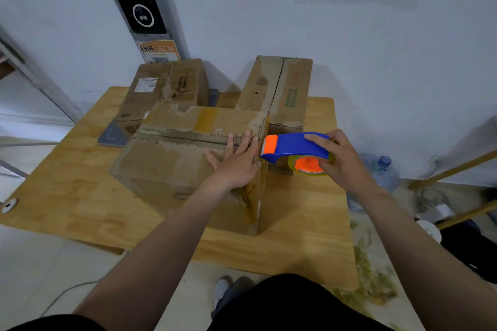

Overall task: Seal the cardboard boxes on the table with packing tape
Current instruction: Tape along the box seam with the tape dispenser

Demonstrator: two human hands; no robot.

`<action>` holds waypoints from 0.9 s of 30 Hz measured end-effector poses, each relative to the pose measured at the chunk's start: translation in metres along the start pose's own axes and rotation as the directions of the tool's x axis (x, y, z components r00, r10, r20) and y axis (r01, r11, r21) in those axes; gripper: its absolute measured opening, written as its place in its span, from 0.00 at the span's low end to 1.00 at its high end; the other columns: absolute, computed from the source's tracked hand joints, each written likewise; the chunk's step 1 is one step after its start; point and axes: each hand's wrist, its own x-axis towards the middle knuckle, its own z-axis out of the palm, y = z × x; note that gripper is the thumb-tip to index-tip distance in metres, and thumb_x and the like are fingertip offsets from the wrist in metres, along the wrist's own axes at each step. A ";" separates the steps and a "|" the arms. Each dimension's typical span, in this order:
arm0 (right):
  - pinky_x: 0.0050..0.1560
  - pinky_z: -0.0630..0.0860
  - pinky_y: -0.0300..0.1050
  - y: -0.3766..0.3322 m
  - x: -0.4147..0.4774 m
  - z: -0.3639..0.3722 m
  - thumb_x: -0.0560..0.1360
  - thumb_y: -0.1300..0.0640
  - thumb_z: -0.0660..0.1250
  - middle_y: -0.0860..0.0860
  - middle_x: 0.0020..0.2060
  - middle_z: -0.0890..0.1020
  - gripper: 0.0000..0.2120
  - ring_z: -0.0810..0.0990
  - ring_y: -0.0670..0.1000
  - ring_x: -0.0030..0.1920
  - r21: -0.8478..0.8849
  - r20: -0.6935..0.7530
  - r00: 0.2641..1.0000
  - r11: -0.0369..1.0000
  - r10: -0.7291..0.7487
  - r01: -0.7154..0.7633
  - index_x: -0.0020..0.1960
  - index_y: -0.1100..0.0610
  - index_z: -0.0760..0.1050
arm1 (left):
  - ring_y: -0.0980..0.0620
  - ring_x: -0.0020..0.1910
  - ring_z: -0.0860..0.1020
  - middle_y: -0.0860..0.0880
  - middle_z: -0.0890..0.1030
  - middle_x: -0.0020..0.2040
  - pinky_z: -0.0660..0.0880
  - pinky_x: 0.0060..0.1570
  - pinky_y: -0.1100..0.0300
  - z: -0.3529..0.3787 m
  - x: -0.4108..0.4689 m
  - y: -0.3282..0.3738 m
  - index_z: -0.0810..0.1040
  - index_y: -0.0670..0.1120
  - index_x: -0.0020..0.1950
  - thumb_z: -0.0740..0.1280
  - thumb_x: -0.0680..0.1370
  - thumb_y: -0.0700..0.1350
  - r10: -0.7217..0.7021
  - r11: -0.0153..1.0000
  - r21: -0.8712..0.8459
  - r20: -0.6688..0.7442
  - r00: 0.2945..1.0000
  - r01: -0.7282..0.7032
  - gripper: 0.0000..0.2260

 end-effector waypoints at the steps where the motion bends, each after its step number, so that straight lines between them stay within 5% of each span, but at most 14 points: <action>1: 0.56 0.76 0.46 0.001 -0.002 -0.002 0.72 0.72 0.69 0.45 0.56 0.65 0.41 0.70 0.47 0.58 0.022 -0.009 1.000 1.000 0.013 -0.012 0.72 0.35 0.68 | 0.47 0.80 0.29 0.60 0.32 0.81 0.32 0.66 0.20 0.002 0.000 0.002 0.39 0.59 0.83 0.50 0.87 0.54 -0.008 1.000 0.011 -0.003 1.000 0.008 0.28; 6: 0.55 0.76 0.48 0.003 -0.009 -0.008 0.72 0.72 0.69 0.46 0.57 0.65 0.39 0.70 0.48 0.58 -0.006 -0.025 1.000 1.000 -0.005 0.004 0.74 0.40 0.69 | 0.47 0.79 0.29 0.60 0.30 0.81 0.32 0.64 0.19 0.003 0.001 0.004 0.37 0.59 0.83 0.48 0.87 0.54 -0.035 0.999 0.019 0.003 0.999 0.035 0.27; 12: 0.53 0.77 0.54 0.024 -0.028 -0.028 0.71 0.70 0.66 0.47 0.58 0.65 0.45 0.72 0.50 0.54 -0.060 -0.077 0.995 0.996 0.064 -0.069 0.72 0.27 0.63 | 0.46 0.80 0.29 0.60 0.30 0.80 0.33 0.63 0.17 0.008 0.003 0.005 0.36 0.60 0.82 0.47 0.87 0.53 -0.036 0.999 0.030 -0.024 0.999 0.037 0.27; 16: 0.50 0.78 0.59 0.024 -0.028 -0.026 0.70 0.73 0.67 0.47 0.59 0.65 0.44 0.74 0.53 0.54 -0.082 -0.057 0.995 0.993 0.081 -0.085 0.72 0.32 0.65 | 0.46 0.79 0.28 0.61 0.30 0.80 0.33 0.63 0.17 0.006 0.002 0.003 0.36 0.61 0.82 0.47 0.87 0.54 -0.044 0.999 0.017 -0.017 0.999 0.044 0.27; 27: 0.48 0.78 0.53 0.024 -0.035 -0.019 0.73 0.74 0.63 0.48 0.60 0.65 0.37 0.72 0.52 0.53 -0.028 -0.087 0.989 0.992 0.121 -0.124 0.74 0.44 0.69 | 0.46 0.79 0.27 0.60 0.29 0.80 0.32 0.63 0.18 0.006 0.001 0.009 0.35 0.61 0.82 0.47 0.87 0.52 -0.082 0.997 -0.001 -0.004 0.997 0.082 0.27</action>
